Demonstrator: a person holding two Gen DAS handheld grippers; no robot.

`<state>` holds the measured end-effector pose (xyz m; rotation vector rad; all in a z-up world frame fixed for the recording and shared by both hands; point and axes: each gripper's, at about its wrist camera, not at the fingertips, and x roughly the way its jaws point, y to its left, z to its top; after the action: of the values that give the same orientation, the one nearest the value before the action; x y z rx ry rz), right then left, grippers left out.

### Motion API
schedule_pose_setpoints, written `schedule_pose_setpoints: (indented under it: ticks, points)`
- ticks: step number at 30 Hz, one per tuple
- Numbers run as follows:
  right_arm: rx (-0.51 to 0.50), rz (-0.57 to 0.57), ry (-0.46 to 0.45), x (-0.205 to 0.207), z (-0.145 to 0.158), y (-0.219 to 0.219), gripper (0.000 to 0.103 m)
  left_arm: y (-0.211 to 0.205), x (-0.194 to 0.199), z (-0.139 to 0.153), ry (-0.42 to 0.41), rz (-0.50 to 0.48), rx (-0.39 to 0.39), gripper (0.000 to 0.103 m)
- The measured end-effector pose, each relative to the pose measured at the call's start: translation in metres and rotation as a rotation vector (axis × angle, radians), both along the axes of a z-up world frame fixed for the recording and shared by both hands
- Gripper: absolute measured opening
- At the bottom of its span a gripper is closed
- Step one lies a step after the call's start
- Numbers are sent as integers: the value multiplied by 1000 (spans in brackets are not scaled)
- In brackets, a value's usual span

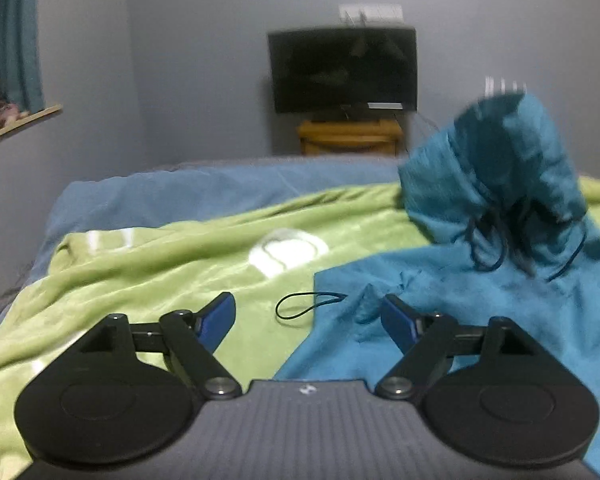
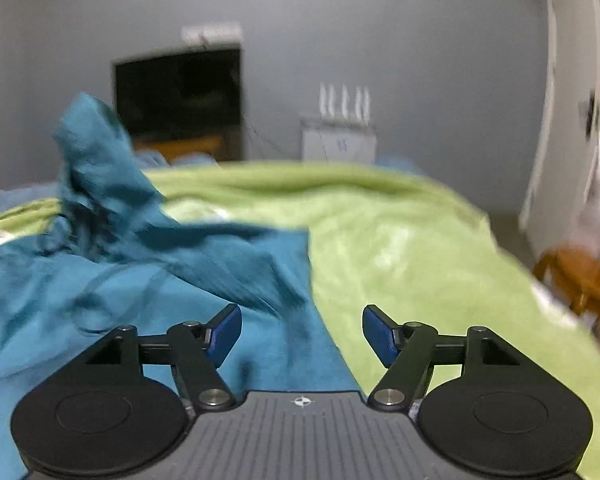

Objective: Fold large clothes

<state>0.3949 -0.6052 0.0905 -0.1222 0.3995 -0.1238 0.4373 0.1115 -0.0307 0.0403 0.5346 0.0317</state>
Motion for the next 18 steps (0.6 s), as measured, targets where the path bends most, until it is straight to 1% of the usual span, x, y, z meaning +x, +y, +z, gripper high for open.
schedule_pose_setpoints:
  ticks: [1, 2, 3, 4, 6, 8, 9, 10, 12, 13, 14, 15, 16, 17, 18]
  points:
    - [0, 45, -7, -12, 3, 10, 69, 1, -11, 3, 7, -39, -43, 79]
    - [16, 105, -3, -21, 7, 21, 69, -1, -22, 4, 25, -101, -87, 79]
    - [39, 168, -1, -31, 8, 34, 68, -6, -32, 4, 45, -156, -119, 79]
    - [51, 223, 6, -37, 7, 48, 68, -13, -42, 3, 63, -198, -135, 79]
    - [36, 316, 29, -42, 0, 81, 68, -36, -60, -5, 93, -271, -130, 79]
    - [0, 363, 60, -38, -14, 108, 68, -60, -74, -16, 123, -328, -100, 79]
    - [-21, 374, 96, -34, -23, 121, 68, -72, -78, -25, 144, -352, -83, 79]
    - [-36, 364, 140, -29, -34, 127, 65, -81, -80, -34, 176, -365, -59, 79]
    - [-40, 301, 237, -19, -57, 126, 65, -95, -82, -58, 255, -379, 44, 79]
    - [-33, 268, 264, -20, -68, 123, 65, -99, -83, -70, 285, -364, 122, 81]
    - [-33, 239, 265, -23, -75, 115, 65, -101, -85, -79, 314, -336, 208, 82]
    - [-35, 208, 258, -27, -78, 107, 67, -97, -86, -83, 332, -302, 257, 86]
    - [-23, 183, 245, -32, -79, 101, 70, -89, -86, -82, 339, -274, 247, 93]
    - [11, 152, 233, -37, -75, 90, 73, -78, -87, -77, 354, -239, 214, 95]
    - [46, 119, 232, -41, -73, 79, 81, -65, -87, -72, 372, -209, 178, 96]
